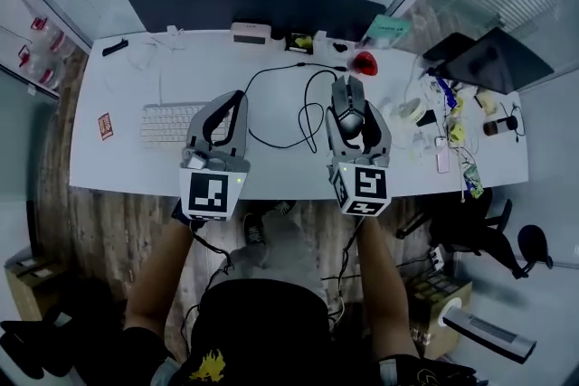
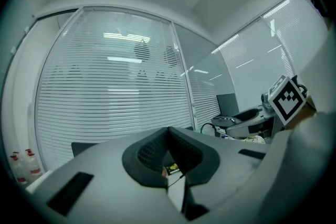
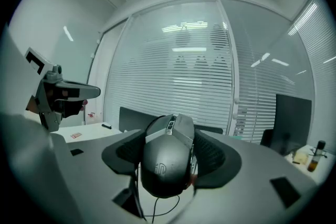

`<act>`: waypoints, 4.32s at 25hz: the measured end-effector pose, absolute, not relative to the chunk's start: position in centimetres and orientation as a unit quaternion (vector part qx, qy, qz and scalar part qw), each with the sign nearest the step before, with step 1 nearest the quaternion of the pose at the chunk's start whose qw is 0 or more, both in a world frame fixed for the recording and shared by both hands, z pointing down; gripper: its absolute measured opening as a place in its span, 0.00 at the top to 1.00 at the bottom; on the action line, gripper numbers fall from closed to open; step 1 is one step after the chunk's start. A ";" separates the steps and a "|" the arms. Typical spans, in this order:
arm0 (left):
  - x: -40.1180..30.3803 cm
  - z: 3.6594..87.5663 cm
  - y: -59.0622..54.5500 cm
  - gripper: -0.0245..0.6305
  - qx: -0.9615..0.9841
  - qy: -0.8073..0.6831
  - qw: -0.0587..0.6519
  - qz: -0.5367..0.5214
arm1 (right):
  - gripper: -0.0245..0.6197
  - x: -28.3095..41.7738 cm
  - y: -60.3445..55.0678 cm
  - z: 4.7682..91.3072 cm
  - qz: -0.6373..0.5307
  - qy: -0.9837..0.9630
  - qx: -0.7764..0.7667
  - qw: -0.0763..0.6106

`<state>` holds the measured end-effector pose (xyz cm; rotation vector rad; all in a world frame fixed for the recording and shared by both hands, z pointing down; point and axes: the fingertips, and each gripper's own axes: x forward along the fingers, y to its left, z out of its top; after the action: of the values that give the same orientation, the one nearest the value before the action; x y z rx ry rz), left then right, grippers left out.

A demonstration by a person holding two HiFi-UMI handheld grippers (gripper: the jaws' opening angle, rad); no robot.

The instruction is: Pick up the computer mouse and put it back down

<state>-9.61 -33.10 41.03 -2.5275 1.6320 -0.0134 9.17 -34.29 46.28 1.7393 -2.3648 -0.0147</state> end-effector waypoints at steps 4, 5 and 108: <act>-9.2 44.6 -32.4 0.95 -0.840 0.542 0.038 -0.016 | 0.50 10.4 -32.3 51.8 0.040 -0.793 0.595 0.125; -9.1 45.2 -32.3 0.95 -0.839 0.542 0.035 -0.013 | 0.50 10.9 -31.9 53.1 0.051 -0.789 0.598 0.130; -8.6 33.7 -15.9 0.95 -0.843 0.534 0.055 0.034 | 0.94 12.1 -13.3 32.7 -0.076 -0.799 0.596 -0.024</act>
<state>-8.60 -15.87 33.71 -2.5599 1.6211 0.1047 12.10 -13.25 32.69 1.9013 -2.5484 -0.2422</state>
